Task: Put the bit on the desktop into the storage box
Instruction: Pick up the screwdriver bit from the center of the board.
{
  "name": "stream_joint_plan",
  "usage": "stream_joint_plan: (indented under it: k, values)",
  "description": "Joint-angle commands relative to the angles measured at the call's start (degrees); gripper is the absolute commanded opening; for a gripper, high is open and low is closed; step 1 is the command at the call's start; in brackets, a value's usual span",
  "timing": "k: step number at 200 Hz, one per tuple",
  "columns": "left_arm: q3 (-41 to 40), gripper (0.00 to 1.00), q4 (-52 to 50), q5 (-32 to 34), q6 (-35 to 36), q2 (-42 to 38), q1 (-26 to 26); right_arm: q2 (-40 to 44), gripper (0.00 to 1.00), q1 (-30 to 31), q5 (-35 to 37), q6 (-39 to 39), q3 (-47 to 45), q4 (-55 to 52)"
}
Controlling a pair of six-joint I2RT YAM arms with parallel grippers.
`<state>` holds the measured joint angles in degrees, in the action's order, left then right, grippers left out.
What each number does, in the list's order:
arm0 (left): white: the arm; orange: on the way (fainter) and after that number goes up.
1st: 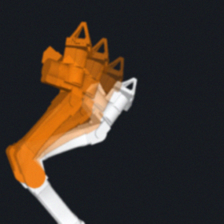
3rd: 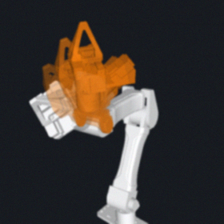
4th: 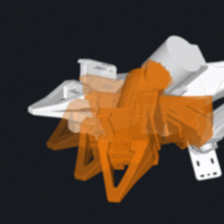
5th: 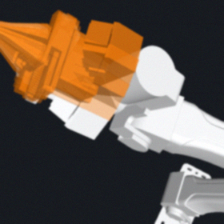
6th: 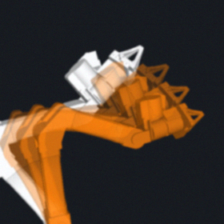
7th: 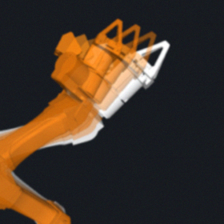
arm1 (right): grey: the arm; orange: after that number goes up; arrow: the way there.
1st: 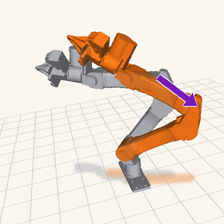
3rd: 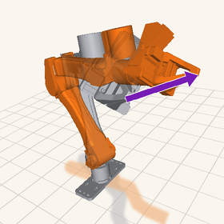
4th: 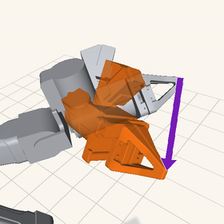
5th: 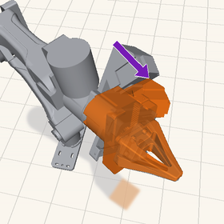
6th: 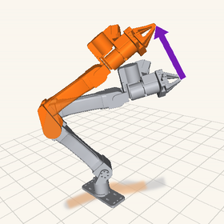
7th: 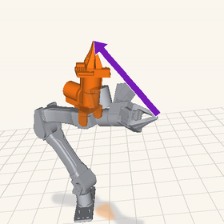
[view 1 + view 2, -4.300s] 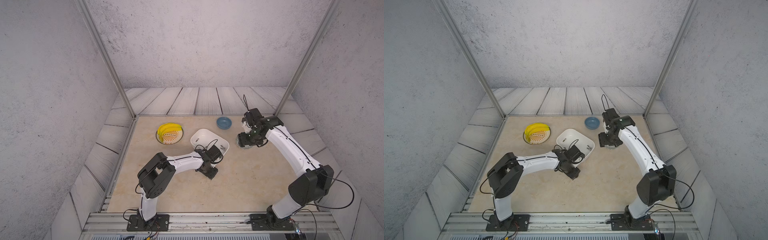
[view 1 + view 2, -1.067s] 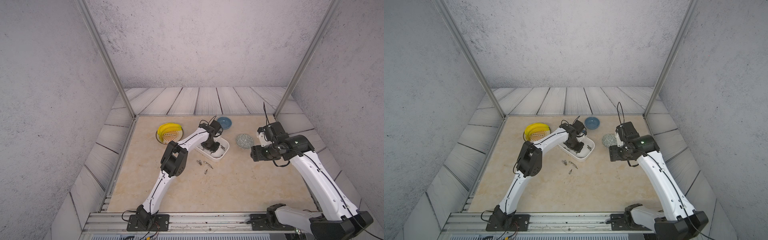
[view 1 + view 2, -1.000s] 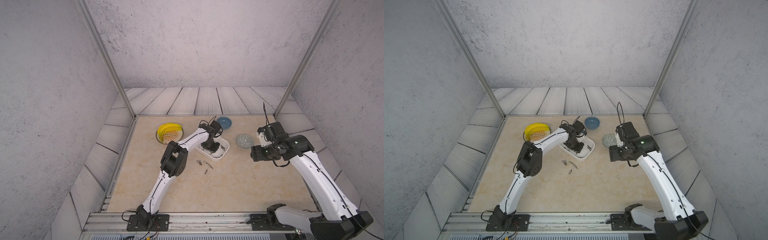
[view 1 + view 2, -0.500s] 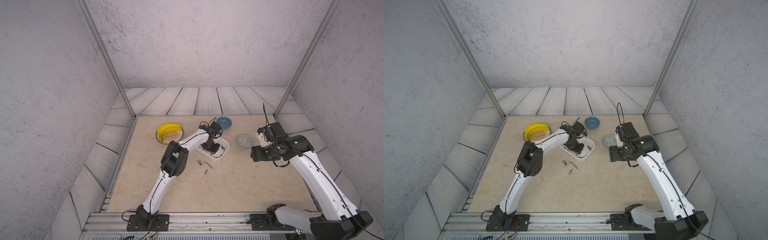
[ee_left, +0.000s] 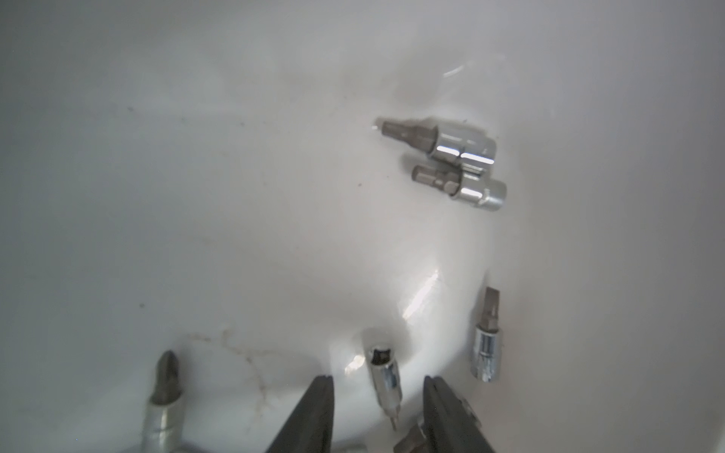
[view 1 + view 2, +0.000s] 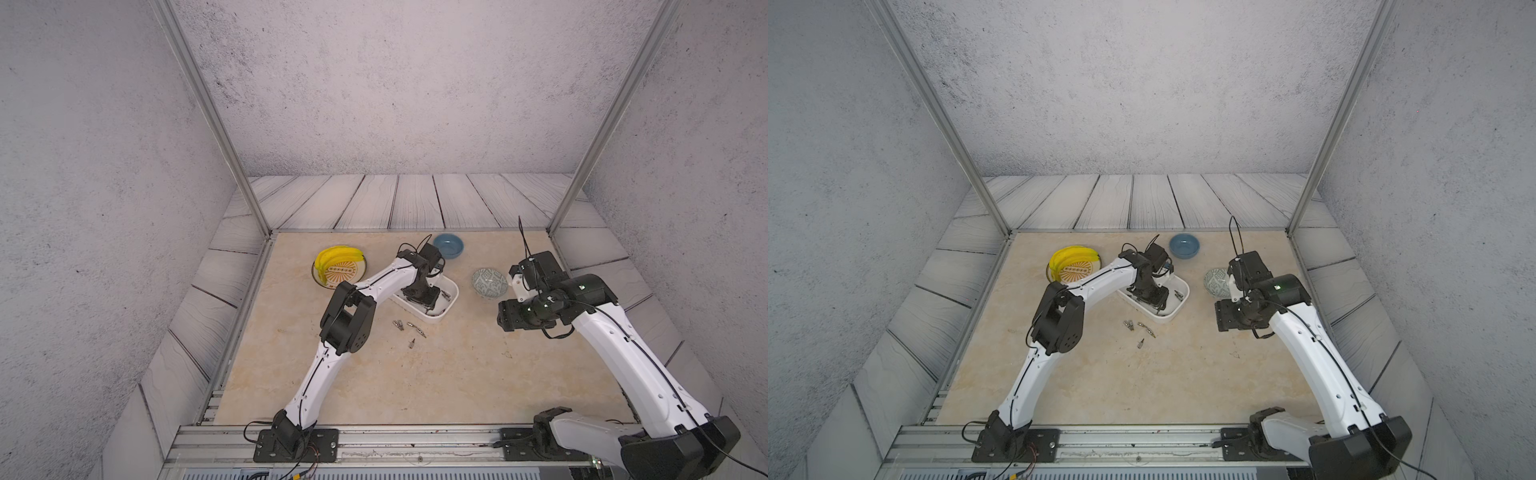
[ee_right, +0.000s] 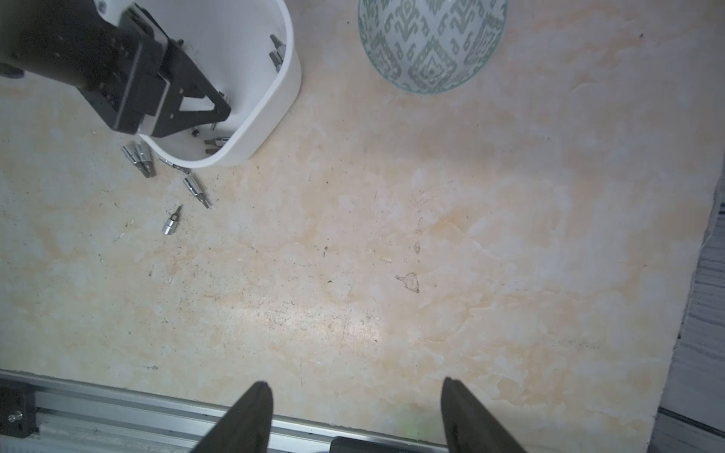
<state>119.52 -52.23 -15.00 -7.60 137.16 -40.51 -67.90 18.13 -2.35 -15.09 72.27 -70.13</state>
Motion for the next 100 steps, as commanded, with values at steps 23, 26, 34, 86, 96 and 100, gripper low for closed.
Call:
stream_joint_plan:
  k: [23,26,34,86,96,100]
  values:
    - [-2.0,0.47,0.5,0.3,-2.9,-14.8,0.1,0.0,0.72,1.1,-4.6,-1.9,-3.7,3.8]
    - [-2.2,0.47,0.2,0.6,-2.9,-15.5,0.1,-0.1,0.72,1.5,-4.6,-2.1,-4.0,4.2]
    - [-3.1,0.47,-0.2,1.2,-2.9,-17.3,0.1,-0.7,0.73,2.7,-4.5,-2.5,-4.7,5.1]
    - [-18.9,0.48,4.3,6.1,-4.2,-28.5,0.2,-5.7,0.73,9.9,-2.8,-3.7,-7.3,14.0]
    - [-22.2,0.48,5.2,6.3,-4.7,-30.3,0.2,-6.8,0.73,11.7,-2.7,-4.0,-7.5,16.5]
    - [-23.5,0.48,5.5,6.4,-4.9,-31.0,0.2,-7.4,0.73,12.5,-2.7,-4.1,-7.5,17.6]
